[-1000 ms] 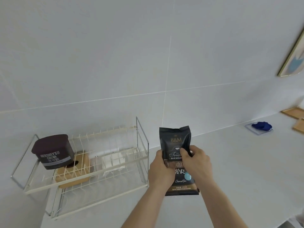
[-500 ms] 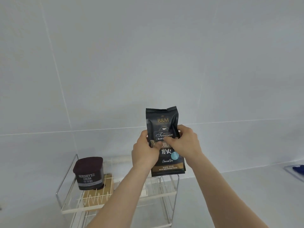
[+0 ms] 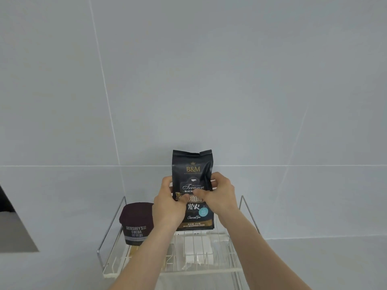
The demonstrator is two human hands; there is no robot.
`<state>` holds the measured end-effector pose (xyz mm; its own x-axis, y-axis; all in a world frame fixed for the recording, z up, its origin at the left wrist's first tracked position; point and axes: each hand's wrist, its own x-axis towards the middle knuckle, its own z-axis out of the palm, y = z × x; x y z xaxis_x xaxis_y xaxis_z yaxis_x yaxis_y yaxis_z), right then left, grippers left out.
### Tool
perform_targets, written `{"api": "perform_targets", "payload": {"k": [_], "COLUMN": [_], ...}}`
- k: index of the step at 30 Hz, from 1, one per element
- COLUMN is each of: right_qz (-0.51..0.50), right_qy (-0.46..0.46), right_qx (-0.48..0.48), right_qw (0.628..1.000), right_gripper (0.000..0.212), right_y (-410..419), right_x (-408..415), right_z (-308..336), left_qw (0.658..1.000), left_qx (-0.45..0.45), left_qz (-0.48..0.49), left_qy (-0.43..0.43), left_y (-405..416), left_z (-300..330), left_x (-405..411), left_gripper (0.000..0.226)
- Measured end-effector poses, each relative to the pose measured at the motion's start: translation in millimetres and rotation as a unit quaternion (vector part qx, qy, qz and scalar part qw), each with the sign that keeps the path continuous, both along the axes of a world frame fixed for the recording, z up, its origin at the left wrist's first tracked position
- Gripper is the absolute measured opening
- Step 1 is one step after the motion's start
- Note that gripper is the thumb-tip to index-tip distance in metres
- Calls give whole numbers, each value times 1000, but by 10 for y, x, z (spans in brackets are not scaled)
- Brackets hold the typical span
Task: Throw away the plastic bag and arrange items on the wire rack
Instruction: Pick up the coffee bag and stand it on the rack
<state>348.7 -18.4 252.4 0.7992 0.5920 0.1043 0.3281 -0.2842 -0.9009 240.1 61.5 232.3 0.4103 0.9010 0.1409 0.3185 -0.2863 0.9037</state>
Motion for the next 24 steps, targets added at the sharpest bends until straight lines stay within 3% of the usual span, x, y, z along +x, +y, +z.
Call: {"api": "perform_targets", "payload": {"k": [13,20,24], "right_qz": [-2,44,25], "right_qy": [71,21,-5], "right_qx": [-1,-114,-149], "right_qw": [997,992,988], "right_gripper": [39,57,57], "right_y": [45,-78,-131], "right_x": [178,167,100], "right_z": [-829,-1020,-1109], "left_qw": [999,993,990], "left_qx": [-12,-22,-29], "left_qz": [19,-42,-47], "left_qy": [37,107,130], "left_y": [94,65,65], "left_z": [-694,-821,-862], "left_x": [146,63,57], "left_gripper": [37,51,57]}}
